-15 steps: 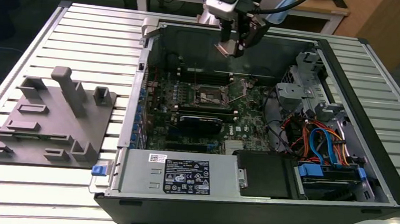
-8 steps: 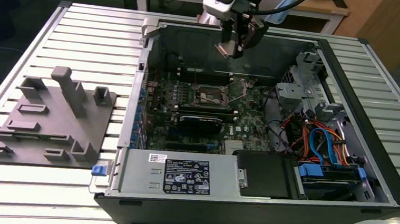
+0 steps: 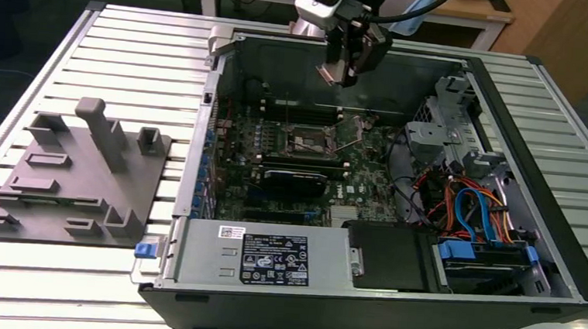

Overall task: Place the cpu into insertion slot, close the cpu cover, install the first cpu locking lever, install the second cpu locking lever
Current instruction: 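Place the cpu into insertion slot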

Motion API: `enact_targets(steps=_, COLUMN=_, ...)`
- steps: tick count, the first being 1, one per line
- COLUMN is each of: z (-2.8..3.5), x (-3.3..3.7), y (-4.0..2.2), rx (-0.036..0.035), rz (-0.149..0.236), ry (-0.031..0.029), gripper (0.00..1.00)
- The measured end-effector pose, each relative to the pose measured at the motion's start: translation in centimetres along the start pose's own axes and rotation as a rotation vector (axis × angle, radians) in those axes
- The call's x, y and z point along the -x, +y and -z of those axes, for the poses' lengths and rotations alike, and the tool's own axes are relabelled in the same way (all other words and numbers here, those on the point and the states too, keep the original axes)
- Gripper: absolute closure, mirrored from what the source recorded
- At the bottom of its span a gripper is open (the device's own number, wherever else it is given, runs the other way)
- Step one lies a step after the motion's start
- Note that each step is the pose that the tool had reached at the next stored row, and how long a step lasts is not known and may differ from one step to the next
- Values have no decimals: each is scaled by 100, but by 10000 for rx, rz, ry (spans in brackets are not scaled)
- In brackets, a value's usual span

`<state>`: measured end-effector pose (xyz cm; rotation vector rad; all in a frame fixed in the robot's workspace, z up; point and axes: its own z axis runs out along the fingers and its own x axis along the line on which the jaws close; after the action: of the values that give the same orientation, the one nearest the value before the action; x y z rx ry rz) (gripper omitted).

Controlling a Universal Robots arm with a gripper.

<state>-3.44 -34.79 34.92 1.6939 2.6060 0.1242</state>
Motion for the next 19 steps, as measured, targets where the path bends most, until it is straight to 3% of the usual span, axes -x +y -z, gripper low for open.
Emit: enact_targets(steps=19, z=-6, x=0, y=-1, rx=0, rz=-217, ry=-18, gripper=46)
